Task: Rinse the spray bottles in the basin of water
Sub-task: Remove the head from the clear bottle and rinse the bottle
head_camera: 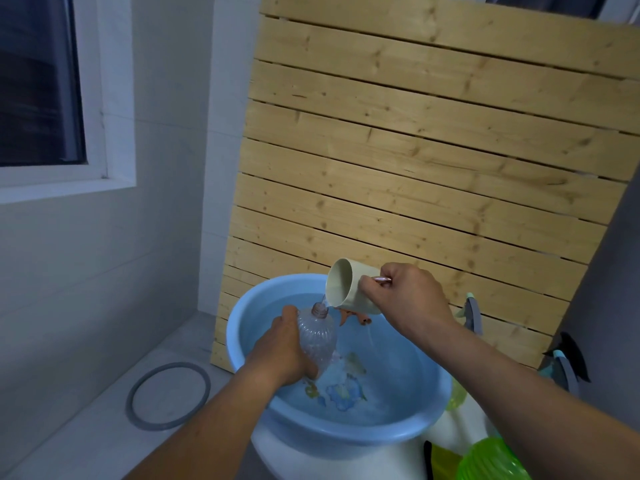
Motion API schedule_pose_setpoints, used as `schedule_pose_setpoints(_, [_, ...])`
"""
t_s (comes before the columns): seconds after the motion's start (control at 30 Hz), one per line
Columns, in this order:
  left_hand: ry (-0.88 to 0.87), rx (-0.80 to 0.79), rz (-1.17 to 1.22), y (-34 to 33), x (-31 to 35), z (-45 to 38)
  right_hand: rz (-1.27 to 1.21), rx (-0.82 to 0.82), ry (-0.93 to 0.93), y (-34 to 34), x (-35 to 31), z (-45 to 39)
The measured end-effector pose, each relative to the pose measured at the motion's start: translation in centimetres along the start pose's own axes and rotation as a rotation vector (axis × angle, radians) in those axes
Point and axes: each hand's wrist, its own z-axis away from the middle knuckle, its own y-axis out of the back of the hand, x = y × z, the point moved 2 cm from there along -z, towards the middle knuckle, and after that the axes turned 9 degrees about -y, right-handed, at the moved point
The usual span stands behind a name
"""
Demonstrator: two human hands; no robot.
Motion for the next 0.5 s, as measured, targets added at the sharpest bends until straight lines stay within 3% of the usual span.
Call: schedule_pose_setpoints(0.5, [0.004, -0.012, -0.002, -0.24, -0.22, -0.20, 0.108, 0.044, 0.166, 0.09, -0.87, 0.70])
